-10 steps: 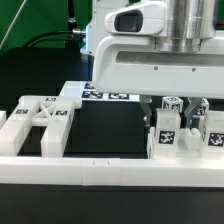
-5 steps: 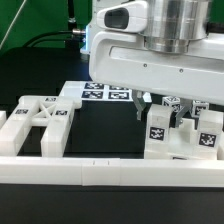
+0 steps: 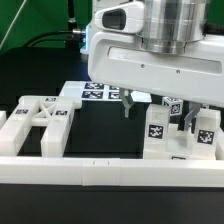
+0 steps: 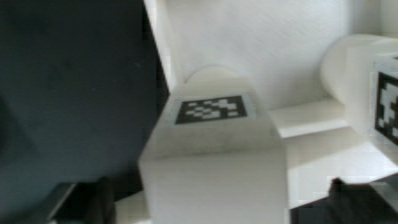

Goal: Assemble chair

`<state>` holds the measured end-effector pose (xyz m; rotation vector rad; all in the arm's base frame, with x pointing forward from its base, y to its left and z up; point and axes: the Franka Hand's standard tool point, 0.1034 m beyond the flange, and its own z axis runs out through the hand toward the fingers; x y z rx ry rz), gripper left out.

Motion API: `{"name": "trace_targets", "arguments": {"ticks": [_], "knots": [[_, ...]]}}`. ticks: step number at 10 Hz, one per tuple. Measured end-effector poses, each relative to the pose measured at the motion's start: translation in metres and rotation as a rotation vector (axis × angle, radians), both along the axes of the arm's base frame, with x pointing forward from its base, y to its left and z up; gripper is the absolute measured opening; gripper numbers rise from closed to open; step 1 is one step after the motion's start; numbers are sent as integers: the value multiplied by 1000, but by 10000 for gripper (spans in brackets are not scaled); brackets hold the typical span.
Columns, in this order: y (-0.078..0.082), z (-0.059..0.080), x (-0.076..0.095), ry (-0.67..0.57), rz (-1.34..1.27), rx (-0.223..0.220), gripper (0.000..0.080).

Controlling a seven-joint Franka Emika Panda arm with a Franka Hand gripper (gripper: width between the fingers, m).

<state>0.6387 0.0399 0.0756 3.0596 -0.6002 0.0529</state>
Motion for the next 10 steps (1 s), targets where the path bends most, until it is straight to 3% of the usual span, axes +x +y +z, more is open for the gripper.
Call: {"name": "trace_targets", "arguments": {"ticks": [3,10], "knots": [[2,22,-15,-6,98,16,647],[0,20,-19,-20,107,17,649]]}}
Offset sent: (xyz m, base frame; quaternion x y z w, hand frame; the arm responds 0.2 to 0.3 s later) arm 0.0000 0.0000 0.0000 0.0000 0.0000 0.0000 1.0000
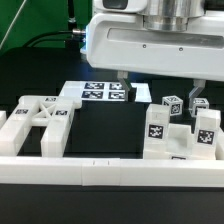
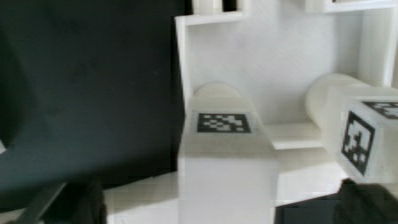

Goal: Assemble chair

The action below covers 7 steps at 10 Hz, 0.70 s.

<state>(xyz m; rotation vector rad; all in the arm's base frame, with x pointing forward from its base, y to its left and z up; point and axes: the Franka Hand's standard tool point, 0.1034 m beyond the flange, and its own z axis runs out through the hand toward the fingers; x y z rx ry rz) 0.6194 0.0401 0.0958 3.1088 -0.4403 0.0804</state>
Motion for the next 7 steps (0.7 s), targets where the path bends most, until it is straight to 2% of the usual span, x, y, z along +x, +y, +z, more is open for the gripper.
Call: {"name": "trace_targets", "arguments": {"ticks": [2,3,7], "knots": [[1,-7,-36,-41,22,2,649],[0,-9,-40,-21,20,3,649],[0,-10,-38,-25,21,1,649]]}}
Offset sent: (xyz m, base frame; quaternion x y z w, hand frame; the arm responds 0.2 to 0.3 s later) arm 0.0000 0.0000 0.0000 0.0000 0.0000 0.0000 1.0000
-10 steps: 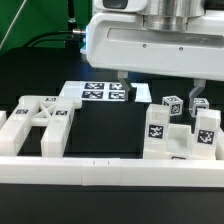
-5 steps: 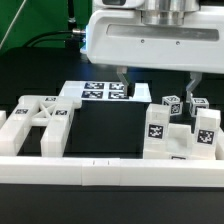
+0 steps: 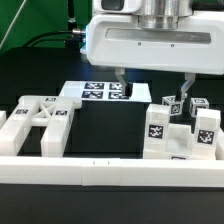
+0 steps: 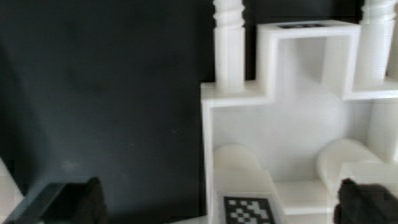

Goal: Assemble chair

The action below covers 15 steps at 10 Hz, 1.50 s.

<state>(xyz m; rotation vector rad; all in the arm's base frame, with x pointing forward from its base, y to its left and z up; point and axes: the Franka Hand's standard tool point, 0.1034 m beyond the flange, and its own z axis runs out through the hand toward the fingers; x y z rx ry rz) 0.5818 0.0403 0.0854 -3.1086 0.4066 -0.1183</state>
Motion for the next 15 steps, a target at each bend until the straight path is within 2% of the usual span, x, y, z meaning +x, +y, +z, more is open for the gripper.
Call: {"name": "trace_targets", "arguments": {"ticks": [4,6,9,12,15], "knots": [[-8,-33,-1,-24,2,-29,649],[-9,-39,1,-28,2,-34,649],[-9,-44,16,-45,6,-42,649],[-8,-57,14,-57,13,-51,649],[-8,-70,5,-78,21,-60,649]]}}
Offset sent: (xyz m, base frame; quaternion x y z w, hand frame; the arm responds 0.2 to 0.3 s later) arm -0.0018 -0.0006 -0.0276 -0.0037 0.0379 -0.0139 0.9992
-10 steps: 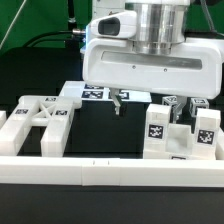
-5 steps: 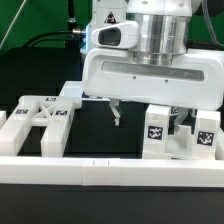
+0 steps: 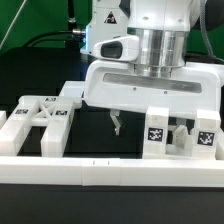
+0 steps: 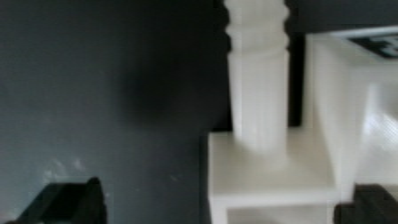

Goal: Assemble chair

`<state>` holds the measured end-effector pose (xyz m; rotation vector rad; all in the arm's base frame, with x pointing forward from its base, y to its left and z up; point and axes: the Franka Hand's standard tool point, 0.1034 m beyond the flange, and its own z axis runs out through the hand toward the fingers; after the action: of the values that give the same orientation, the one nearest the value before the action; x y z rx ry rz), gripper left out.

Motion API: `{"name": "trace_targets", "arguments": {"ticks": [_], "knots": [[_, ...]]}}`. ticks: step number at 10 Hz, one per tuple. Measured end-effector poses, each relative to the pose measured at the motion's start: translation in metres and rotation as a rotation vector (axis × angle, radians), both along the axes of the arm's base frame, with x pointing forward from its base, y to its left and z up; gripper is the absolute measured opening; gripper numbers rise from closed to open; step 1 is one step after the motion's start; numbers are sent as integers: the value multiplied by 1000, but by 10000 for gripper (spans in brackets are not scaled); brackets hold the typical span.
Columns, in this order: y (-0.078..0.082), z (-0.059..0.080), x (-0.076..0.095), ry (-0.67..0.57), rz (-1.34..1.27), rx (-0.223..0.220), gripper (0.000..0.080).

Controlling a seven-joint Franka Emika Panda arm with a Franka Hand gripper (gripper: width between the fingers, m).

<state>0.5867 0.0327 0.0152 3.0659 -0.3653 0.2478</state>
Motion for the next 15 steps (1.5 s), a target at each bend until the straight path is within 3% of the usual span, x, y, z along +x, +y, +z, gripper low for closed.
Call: {"name": "trace_targets", "arguments": {"ticks": [3,4,5,6,7,11,12,15], "knots": [[1,-4,-4,0,2,-1,649],[2,-5,-4,0,3,0,538],[2,-5,-4,1,3,0,372],[3,-5,-4,0,3,0,372],[3,-5,-4,0,4,1,285],[2,-2,-4,4,3,2,285],[1,5,-5,17,-1,5,285],[-12,48,-8,58,5,23,286]]}}
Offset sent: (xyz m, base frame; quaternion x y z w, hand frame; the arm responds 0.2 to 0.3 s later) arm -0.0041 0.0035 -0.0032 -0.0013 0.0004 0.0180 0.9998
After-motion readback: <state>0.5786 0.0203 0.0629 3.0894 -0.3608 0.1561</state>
